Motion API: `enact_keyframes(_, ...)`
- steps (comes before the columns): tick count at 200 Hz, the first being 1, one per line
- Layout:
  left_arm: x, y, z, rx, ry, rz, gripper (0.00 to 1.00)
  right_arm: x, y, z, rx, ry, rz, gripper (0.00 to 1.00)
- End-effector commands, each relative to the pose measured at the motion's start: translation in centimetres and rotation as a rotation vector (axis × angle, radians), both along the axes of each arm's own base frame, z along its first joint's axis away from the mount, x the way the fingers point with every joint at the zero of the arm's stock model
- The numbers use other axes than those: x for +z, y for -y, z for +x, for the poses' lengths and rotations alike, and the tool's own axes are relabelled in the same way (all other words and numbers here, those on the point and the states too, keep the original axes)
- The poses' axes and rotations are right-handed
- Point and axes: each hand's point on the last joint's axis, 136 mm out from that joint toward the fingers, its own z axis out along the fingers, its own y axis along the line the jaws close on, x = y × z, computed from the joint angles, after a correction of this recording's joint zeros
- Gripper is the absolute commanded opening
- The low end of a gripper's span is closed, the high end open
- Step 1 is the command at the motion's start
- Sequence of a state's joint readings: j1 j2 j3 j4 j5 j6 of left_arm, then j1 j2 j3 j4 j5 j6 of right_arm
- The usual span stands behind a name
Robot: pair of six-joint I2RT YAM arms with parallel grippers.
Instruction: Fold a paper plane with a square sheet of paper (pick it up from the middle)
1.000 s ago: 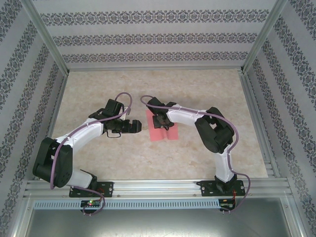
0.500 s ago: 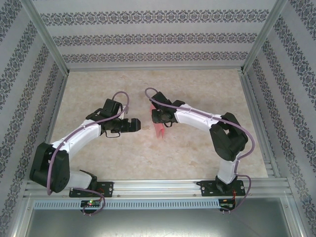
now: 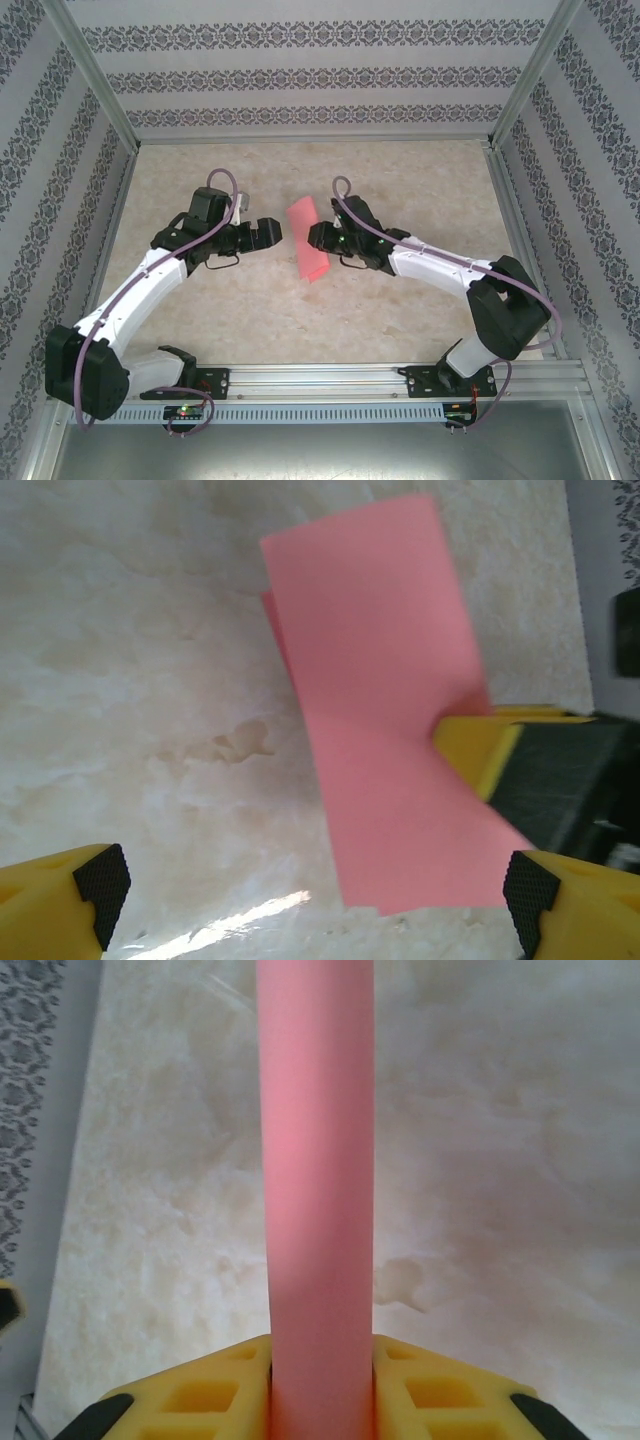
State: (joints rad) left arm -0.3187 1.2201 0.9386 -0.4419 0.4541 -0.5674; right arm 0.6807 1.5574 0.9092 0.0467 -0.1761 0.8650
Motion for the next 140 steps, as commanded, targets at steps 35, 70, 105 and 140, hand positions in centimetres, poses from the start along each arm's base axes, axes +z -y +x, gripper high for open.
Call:
enact_keyframes(35, -3.1, 3.6, 1.5, -0.011, -0.086, -0.141, 0.9, -3.1, 1.1, -0.6, -0.086, -0.038, 0.119, 0.25)
enact_keyframes(70, -5.5, 6.2, 2.0, -0.037, -0.134, -0.148, 0.68, -4.6, 2.0, -1.1, -0.091, -0.039, 0.092, 0.26)
enact_keyframes(105, -8.3, 7.8, 2.2, -0.049, -0.191, -0.127, 0.49, -5.6, 2.7, -1.5, -0.098, -0.036, 0.078, 0.27)
enact_keyframes(140, -10.6, 10.0, 1.9, -0.09, -0.225, -0.112, 0.4, -6.4, 3.1, -1.6, -0.096, -0.035, 0.06, 0.28)
